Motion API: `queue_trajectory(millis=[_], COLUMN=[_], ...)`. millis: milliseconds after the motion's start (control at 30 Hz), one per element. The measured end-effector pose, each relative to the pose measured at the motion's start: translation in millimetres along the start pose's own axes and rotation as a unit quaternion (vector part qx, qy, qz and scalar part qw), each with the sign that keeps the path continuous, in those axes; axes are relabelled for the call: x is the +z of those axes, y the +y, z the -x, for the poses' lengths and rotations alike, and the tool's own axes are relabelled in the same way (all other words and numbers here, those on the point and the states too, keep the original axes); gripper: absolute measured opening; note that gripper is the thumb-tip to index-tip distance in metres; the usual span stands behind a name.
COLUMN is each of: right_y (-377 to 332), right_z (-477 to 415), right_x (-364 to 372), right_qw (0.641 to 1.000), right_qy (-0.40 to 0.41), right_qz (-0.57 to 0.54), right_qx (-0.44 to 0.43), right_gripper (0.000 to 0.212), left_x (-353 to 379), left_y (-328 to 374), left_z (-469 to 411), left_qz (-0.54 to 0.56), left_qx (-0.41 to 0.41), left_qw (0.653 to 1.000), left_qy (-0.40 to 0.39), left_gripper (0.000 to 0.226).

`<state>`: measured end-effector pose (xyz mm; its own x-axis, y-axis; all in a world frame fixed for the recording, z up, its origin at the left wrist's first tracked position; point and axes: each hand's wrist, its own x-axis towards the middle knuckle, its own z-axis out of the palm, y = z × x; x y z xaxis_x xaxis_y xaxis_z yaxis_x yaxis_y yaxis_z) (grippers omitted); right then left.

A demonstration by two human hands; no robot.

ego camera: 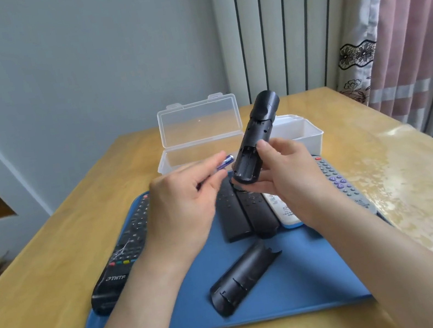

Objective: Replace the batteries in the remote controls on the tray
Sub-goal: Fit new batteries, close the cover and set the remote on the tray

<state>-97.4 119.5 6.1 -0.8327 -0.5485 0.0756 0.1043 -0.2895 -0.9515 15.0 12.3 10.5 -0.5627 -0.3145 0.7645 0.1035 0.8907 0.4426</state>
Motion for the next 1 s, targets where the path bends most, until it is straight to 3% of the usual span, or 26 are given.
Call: queue_trajectory(millis=[100, 233, 400, 467, 600, 767, 867, 1000], right_y=[5.4, 13.7, 6.1, 4.9, 8.4, 4.8, 5.0, 4.8], right_z=[2.9, 3.9, 8.3, 9.9, 8.5, 6.5, 11.0, 14.2], right_x=[5.6, 11.8, 14.3, 15.1, 13.6, 8.6, 10.1, 13.9], right_qw=[0.997, 0.986, 0.998, 0.998, 0.996, 0.995, 0.996, 0.994], right_qy=[0.014, 0.047, 0.027, 0.018, 0.033, 0.047, 0.022, -0.013], right_qz=[0.070, 0.140, 0.017, -0.005, 0.049, 0.060, 0.066, 0.083], right_qx=[-0.043, -0.083, -0.052, -0.053, -0.065, -0.063, -0.056, -0.065], right_gripper=[0.025, 0.024, 0.028, 0.028, 0.027, 0.026, 0.026, 0.021], left_x=[14.6, 22.7, 20.7, 20.8, 24.7, 19.8, 16.5, 11.8], left_y=[2.9, 2.5, 2.6, 0.0, -3.9, 0.8, -3.0, -1.2], left_z=[7.3, 13.3, 9.3, 9.1, 11.1, 10.4, 8.2, 5.2], left_qz=[-0.073, -0.126, 0.000, 0.003, -0.064, -0.074, -0.032, 0.063], left_qx=[0.089, 0.101, 0.031, 0.013, 0.047, 0.067, 0.033, -0.102], left_qw=[0.992, 0.985, 0.999, 0.999, 0.997, 0.985, 0.990, 0.991], left_qy=[-0.042, -0.056, 0.038, 0.043, -0.014, -0.142, -0.131, -0.058], left_gripper=[0.026, 0.031, 0.021, 0.022, 0.032, 0.044, 0.042, 0.031])
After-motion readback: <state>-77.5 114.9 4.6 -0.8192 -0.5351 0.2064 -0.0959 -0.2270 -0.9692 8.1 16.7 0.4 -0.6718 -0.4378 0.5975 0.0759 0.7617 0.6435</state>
